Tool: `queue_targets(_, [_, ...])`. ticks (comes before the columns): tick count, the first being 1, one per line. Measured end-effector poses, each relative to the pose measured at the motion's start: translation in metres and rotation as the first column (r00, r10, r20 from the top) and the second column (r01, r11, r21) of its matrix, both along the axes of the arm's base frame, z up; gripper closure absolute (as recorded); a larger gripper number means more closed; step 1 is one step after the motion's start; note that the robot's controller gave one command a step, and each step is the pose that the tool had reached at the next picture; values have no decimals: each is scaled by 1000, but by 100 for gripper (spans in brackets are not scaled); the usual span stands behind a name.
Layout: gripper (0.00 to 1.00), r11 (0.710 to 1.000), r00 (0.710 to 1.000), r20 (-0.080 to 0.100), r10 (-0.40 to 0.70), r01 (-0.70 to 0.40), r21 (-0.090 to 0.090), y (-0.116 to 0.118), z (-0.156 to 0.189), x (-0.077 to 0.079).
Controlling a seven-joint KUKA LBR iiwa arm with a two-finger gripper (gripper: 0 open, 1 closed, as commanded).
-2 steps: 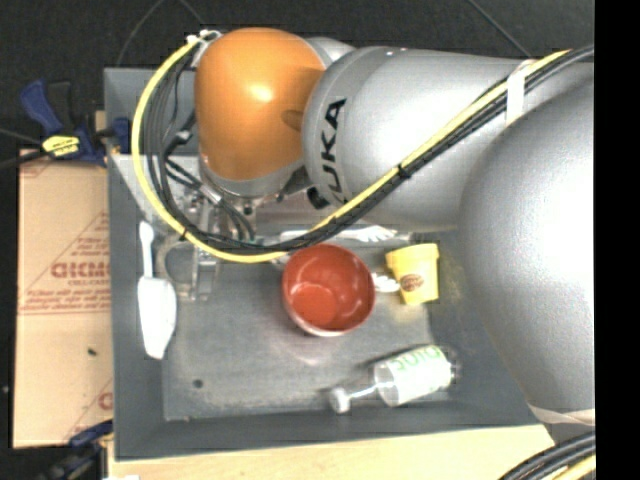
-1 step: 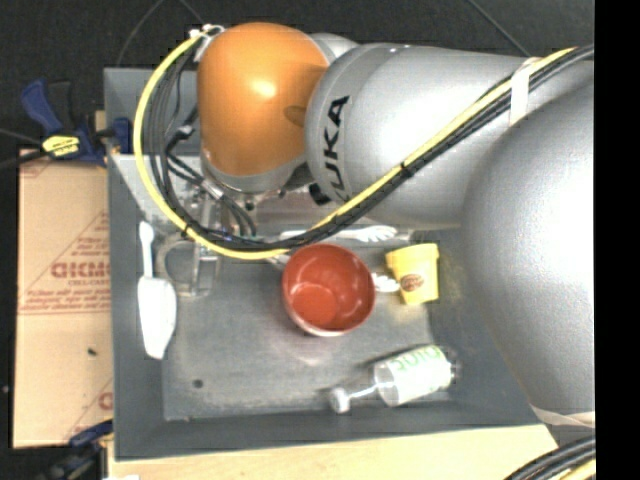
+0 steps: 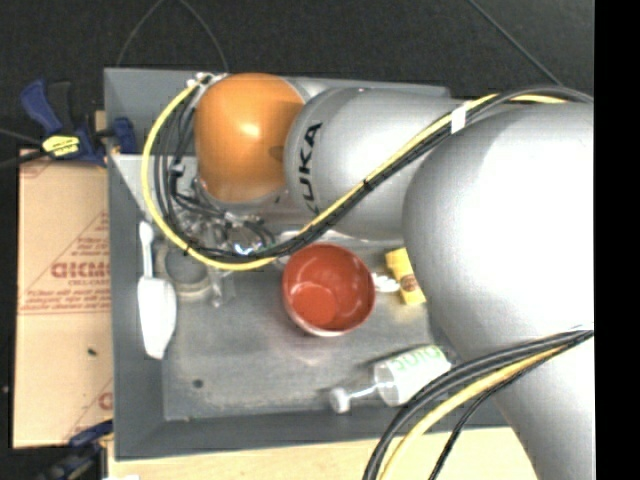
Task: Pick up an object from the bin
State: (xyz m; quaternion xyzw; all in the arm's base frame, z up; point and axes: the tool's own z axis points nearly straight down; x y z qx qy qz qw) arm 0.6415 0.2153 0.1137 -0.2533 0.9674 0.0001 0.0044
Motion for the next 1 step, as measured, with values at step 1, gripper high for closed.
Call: queue_targets(1, [0, 963, 963, -5, -269, 269, 4, -39, -41, 11])
